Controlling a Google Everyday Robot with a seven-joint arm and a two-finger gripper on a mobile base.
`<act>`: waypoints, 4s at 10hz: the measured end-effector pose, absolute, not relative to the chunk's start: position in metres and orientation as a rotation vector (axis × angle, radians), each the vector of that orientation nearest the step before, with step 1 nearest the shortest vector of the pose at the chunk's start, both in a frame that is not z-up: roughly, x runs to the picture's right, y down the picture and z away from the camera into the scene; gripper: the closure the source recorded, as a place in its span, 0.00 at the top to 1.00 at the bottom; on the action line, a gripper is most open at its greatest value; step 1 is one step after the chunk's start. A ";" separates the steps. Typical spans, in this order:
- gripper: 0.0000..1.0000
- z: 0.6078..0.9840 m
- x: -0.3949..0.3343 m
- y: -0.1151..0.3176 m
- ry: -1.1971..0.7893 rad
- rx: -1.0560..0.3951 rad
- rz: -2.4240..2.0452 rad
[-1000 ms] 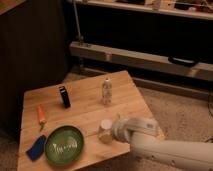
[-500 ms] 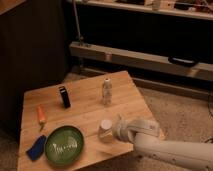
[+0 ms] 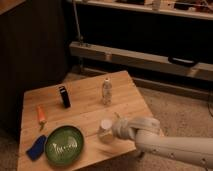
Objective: Place the ceramic cup over the eraser
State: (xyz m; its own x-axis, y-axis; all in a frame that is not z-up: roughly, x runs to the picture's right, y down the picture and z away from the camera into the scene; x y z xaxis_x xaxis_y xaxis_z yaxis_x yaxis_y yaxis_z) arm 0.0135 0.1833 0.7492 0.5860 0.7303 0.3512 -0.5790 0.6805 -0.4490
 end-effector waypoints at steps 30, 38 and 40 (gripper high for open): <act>0.00 0.760 -0.181 -0.107 -1.005 -0.330 0.523; 0.00 0.747 -0.204 -0.106 -1.085 -0.414 0.449; 0.00 0.754 -0.215 -0.094 -1.094 -0.458 0.448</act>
State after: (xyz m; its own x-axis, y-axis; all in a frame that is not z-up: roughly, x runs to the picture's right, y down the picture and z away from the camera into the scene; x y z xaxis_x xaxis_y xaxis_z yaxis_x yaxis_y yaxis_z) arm -0.2151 -0.0944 0.7536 0.3895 0.5563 0.7341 -0.1183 0.8206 -0.5591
